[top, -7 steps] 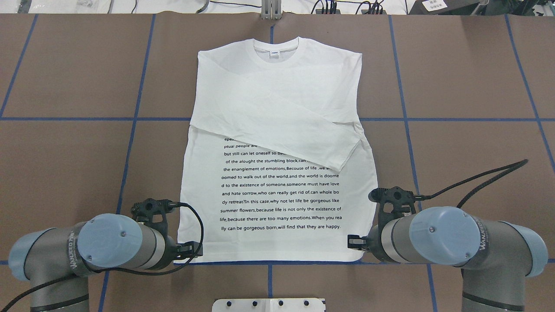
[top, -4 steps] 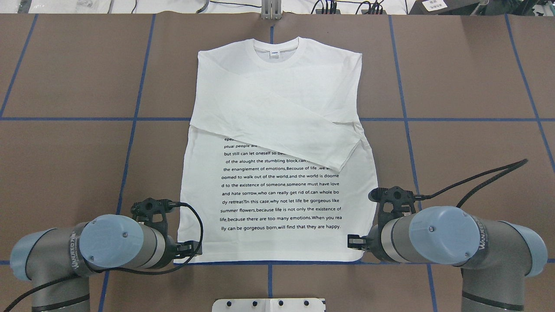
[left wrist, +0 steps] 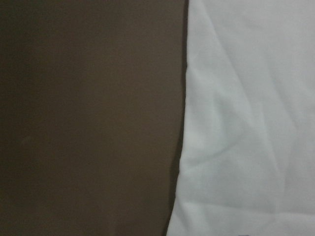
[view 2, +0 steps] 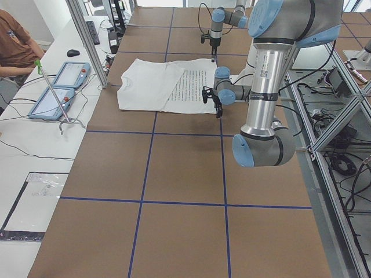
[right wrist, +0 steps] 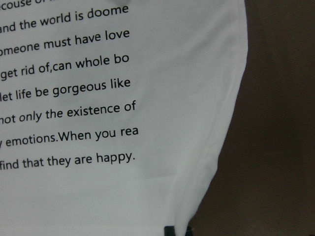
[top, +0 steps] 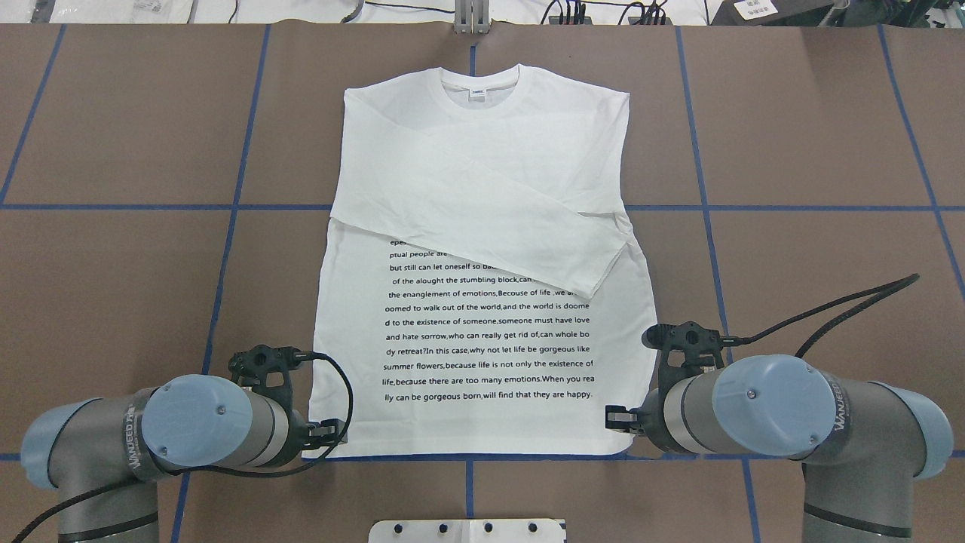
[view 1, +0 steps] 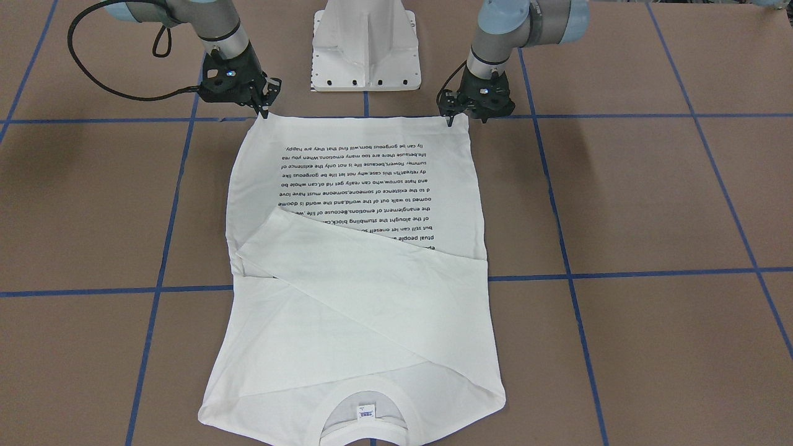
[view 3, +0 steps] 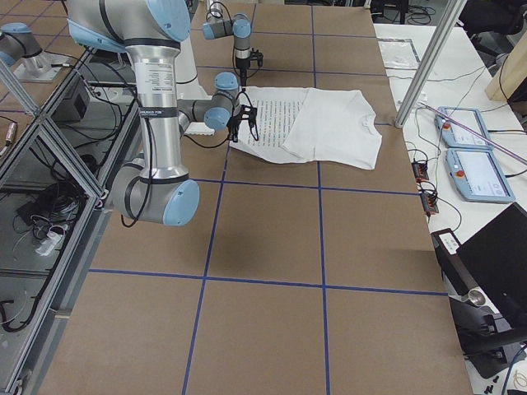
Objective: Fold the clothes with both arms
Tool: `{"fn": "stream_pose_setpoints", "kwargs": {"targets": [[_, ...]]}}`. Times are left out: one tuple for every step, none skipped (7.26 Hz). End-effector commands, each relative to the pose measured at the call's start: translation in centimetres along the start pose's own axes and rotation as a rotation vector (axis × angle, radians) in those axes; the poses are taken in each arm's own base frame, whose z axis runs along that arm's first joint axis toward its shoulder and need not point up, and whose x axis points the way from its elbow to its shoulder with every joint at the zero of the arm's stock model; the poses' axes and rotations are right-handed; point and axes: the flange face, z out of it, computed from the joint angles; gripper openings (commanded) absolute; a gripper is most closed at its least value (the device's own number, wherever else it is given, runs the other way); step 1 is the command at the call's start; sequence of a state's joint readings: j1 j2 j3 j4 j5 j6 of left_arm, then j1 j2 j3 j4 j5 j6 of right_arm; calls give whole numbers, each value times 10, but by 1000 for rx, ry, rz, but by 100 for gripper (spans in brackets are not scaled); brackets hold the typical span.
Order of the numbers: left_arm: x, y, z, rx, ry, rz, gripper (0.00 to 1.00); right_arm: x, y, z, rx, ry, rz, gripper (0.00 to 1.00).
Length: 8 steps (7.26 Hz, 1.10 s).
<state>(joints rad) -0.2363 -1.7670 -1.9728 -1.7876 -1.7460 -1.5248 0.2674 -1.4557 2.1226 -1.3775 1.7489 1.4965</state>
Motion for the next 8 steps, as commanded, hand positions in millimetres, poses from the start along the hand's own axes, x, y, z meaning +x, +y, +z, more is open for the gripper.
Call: {"fn": "stream_pose_setpoints", "kwargs": {"targets": [[0, 0, 0, 0, -1, 0, 70, 0, -1, 0, -1, 1, 1, 0], [0, 0, 0, 0, -1, -2, 66, 1, -2, 0, 0, 1, 2, 0], [-1, 0, 0, 0, -2, -2, 60, 1, -2, 0, -2, 0, 3, 0], [0, 0, 0, 0, -1, -3, 52, 1, -3, -1, -1, 0, 4, 0], [0, 0, 0, -1, 0, -5, 42, 1, -2, 0, -2, 0, 3, 0], [3, 0, -2, -1, 5, -4, 32, 1, -3, -1, -1, 0, 5, 0], [6, 1, -4, -1, 13, -2, 22, 1, -4, -1, 0, -2, 6, 0], [7, 1, -5, -1, 15, -3, 11, 1, -5, -2, 2, -3, 6, 0]]}}
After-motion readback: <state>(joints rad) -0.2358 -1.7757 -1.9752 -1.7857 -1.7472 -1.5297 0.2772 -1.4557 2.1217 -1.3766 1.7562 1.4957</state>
